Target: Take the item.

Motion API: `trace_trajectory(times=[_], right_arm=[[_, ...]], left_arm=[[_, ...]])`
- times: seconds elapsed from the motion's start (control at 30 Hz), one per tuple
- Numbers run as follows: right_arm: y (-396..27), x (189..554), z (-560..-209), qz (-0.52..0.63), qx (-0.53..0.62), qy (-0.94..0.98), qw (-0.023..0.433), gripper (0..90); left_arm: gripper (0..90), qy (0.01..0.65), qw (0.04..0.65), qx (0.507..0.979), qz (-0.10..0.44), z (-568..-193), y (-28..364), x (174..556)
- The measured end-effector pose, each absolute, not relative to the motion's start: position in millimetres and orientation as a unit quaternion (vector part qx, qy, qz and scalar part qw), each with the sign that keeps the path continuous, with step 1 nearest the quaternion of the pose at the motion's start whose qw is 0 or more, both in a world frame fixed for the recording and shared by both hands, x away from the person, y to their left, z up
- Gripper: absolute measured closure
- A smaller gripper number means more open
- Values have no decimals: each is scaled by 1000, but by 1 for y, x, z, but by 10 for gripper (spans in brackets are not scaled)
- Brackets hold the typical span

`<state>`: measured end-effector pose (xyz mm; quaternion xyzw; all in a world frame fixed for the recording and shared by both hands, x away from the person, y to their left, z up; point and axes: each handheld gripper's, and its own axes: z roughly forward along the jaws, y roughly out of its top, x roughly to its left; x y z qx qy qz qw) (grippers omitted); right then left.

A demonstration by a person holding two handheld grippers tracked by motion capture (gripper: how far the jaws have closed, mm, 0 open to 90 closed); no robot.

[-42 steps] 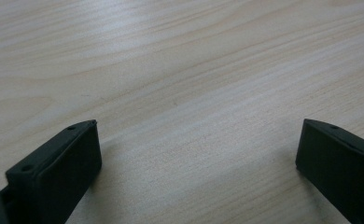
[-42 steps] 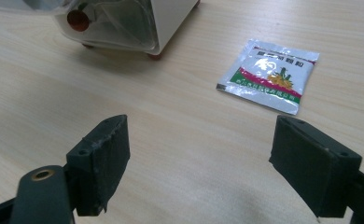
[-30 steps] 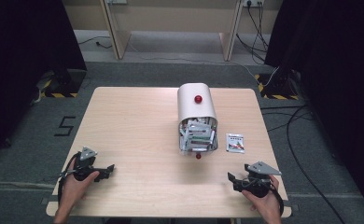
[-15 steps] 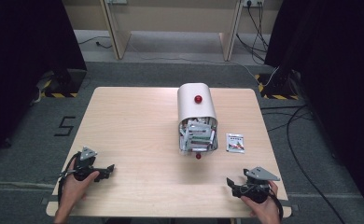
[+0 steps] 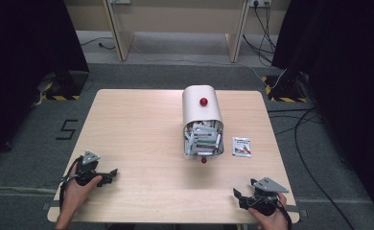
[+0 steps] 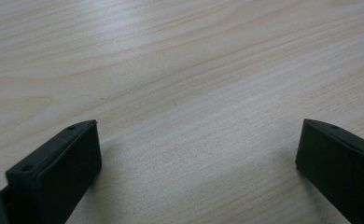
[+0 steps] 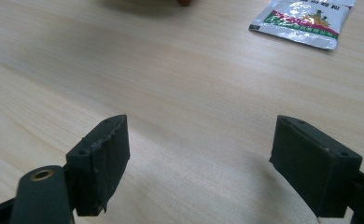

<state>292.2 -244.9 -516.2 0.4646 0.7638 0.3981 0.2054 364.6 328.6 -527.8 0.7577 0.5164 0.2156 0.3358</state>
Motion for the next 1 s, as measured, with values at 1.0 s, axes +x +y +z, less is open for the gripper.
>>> trace_trajectory(times=[1.0], right_arm=[[-237, 273, -530, 390, 438, 779, 222, 172]], left_arm=[[0, 516, 336, 758, 216, -528, 329, 365]])
